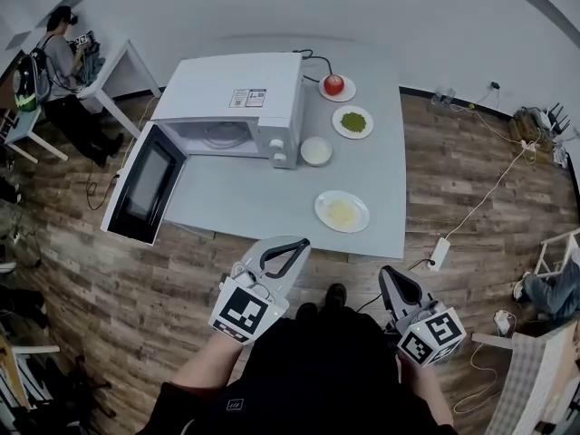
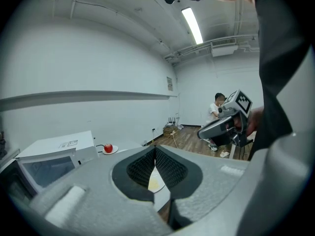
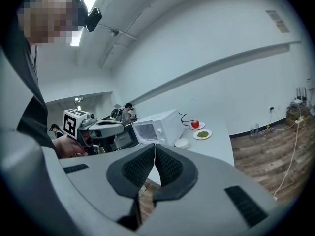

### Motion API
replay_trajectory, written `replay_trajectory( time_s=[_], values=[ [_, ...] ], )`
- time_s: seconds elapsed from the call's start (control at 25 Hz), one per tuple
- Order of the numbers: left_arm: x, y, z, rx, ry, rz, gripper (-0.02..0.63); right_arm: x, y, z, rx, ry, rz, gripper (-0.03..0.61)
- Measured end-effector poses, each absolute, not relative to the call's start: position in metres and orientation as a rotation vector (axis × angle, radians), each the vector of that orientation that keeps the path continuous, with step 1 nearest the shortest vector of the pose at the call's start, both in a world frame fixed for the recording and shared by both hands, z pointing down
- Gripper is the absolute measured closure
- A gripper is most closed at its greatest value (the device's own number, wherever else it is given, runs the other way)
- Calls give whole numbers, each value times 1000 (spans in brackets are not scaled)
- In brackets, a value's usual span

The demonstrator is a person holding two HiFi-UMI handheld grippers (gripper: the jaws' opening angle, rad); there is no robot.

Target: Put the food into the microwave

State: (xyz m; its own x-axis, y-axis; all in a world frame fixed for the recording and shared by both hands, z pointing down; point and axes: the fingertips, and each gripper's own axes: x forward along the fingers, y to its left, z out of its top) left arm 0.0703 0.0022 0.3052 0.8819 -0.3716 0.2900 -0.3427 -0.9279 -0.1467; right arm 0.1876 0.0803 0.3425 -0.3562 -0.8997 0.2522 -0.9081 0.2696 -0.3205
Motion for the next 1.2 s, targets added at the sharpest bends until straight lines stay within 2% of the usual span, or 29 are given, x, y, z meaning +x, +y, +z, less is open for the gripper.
replay_trajectory(
  time_s=[0.4, 0.76, 1.2],
  values=[
    [115, -37, 335, -2853, 572, -676, 606, 219, 25, 371, 1581, -2528, 602, 563],
    [123, -68, 375, -2754, 423, -828, 605, 213, -15, 403, 1574, -2421, 683, 563],
    [142, -98, 465, -2763, 292, -906, 604, 211, -53, 478, 1460, -2349, 634, 563]
  ],
)
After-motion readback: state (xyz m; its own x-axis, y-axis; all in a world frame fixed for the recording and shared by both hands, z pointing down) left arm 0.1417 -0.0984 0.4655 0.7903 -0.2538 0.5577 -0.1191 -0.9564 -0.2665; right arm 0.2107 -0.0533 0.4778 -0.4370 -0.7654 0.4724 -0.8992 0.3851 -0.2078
